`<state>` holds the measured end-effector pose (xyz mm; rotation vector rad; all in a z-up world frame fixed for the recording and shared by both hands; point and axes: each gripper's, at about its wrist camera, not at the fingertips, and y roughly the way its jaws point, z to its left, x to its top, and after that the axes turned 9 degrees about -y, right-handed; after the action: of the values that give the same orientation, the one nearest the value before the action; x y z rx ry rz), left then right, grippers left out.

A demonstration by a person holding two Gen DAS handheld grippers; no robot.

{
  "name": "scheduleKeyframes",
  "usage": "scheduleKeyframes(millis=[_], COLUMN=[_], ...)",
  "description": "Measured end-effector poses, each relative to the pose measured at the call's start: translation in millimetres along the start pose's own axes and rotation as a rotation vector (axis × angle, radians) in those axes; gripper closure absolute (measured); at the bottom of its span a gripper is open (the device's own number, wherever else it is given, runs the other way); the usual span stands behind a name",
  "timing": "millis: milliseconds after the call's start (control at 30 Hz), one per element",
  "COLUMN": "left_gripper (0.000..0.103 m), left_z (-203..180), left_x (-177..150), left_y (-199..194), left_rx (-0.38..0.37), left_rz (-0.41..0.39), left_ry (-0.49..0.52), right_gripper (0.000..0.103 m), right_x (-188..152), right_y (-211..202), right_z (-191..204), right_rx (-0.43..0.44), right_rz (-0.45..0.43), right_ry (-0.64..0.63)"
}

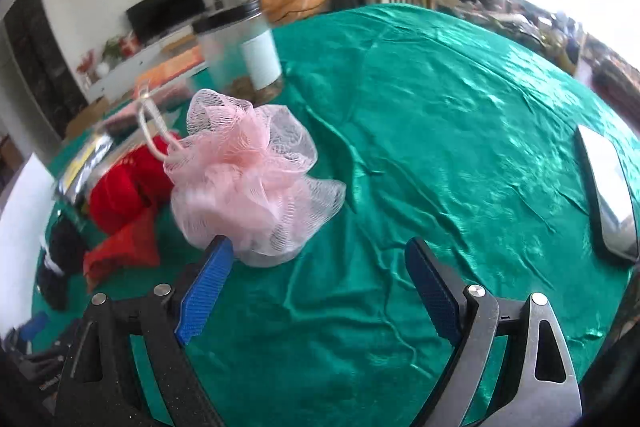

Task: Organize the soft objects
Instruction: 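Bring right tool to the pink loofah while left tool nears the black lace pouches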

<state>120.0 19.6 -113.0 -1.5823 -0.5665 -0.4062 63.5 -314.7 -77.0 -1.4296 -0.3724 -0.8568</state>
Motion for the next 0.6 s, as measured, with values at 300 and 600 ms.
scheduleKeyframes(millis=[300,600], left_gripper=[0.0,0.0], left_z=[1,1], left_x=[6,6], left_y=[4,3], left_rx=[0.0,0.0], left_rz=[-0.001,-0.002], left_ry=[-0.007,-0.007], right_gripper=[0.013,0.009], right_x=[-16,-28], right_y=[26,27], right_z=[54,65], right_rx=[-0.014,-0.073], right_rz=[0.155,0.148], right_ry=[-0.242,-0.301])
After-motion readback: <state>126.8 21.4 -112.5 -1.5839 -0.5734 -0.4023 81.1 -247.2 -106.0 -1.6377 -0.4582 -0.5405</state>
